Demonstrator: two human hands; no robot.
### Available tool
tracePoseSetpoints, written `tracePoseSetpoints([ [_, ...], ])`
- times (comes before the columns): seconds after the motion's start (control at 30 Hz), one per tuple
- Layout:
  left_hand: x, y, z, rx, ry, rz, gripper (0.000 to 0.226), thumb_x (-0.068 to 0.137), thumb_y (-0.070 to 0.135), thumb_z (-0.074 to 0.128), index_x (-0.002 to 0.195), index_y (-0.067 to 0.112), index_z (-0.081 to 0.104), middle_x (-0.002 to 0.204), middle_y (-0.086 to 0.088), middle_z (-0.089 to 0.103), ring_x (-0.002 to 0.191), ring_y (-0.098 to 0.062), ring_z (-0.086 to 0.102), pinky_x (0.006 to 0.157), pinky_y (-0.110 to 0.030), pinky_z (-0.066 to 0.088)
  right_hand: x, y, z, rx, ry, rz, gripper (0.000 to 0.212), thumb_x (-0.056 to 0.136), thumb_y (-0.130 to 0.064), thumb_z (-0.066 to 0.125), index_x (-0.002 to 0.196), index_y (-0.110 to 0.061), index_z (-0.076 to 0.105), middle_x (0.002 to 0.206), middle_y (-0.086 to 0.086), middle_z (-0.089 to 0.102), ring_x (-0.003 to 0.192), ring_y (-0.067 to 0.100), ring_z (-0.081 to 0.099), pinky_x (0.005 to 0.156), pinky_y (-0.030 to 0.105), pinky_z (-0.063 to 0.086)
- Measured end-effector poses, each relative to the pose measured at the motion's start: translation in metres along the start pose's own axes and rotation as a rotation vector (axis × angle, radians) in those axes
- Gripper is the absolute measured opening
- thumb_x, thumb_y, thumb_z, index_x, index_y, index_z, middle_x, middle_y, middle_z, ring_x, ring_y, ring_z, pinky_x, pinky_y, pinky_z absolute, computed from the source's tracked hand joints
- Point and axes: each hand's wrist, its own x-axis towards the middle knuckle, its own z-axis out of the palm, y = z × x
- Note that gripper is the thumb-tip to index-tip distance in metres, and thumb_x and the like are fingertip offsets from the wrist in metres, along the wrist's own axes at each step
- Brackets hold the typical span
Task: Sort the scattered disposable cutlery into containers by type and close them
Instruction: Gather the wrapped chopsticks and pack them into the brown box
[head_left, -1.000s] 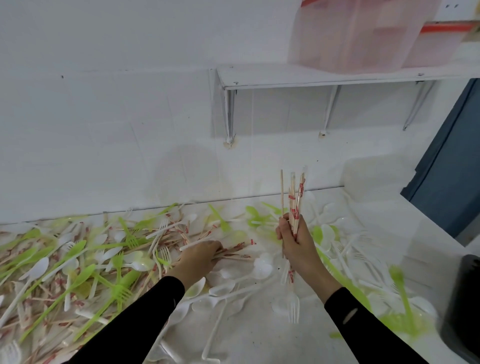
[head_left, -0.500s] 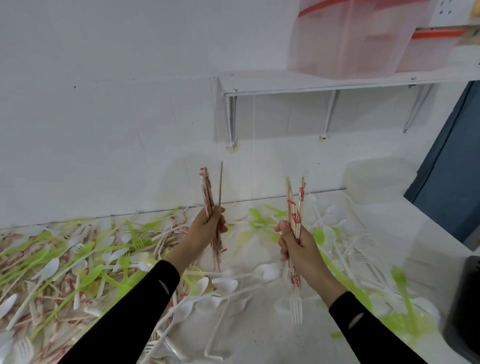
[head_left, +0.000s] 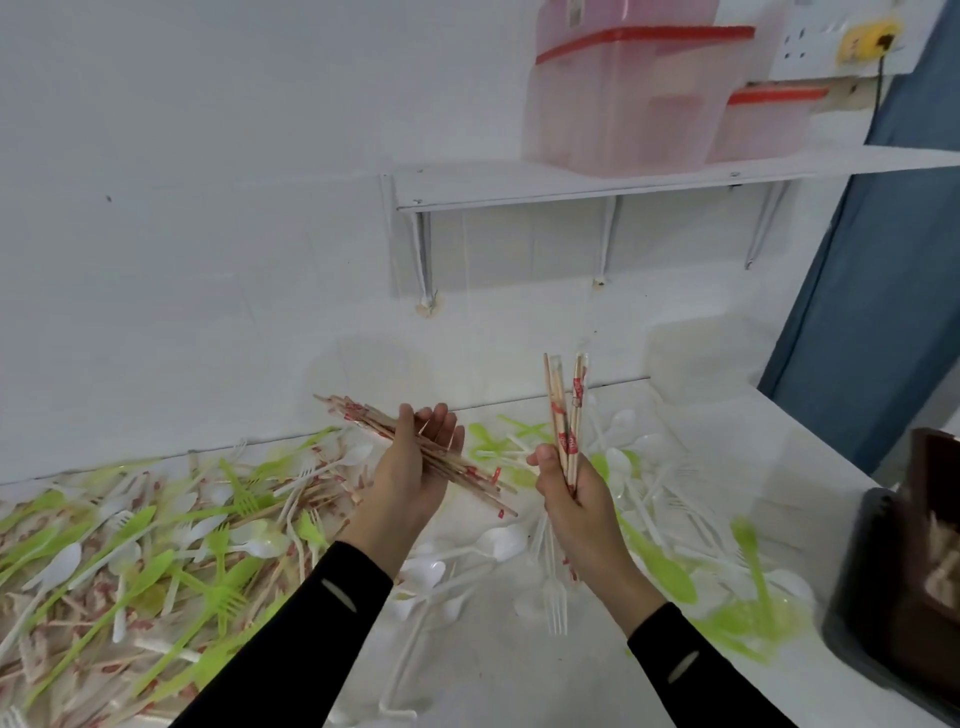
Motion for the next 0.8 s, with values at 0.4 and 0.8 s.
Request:
tracePoseSetpoints([
  [0.4,-0.052,-0.101,0.038,0.104,-0.195,-0.289,0.024,0.104,0.027,0.042,0.093,0.009,0.054,0.1,-0.011,0.07,0.086,-0.02,0.072,0.072,-0.037,0.059,-0.035,-0.006,-0.055,0.005,0.177,-0.012,0.031,0.095,-0.05,0.048,0.09,-0.023,0.064,0.062,-0.01,0.057,0.056,0.007,0.054,0.058,0.026,0.043],
  [0.8,-0.073,-0.193,0.054,0.196,-0.259,-0.475,0.028,0.103,0.038,0.041,0.111,0.018,0.059,0.122,0.001,0.065,0.111,-0.018,0.06,0.089,-0.044,0.047,-0.02,-0.05,-0.159,0.48,0.519,0.082,0.043,0.091,-0.045,0.062,0.064,-0.015,0.047,0.045,0.001,0.038,0.035,0.013,0.032,0.035,0.021,0.026],
])
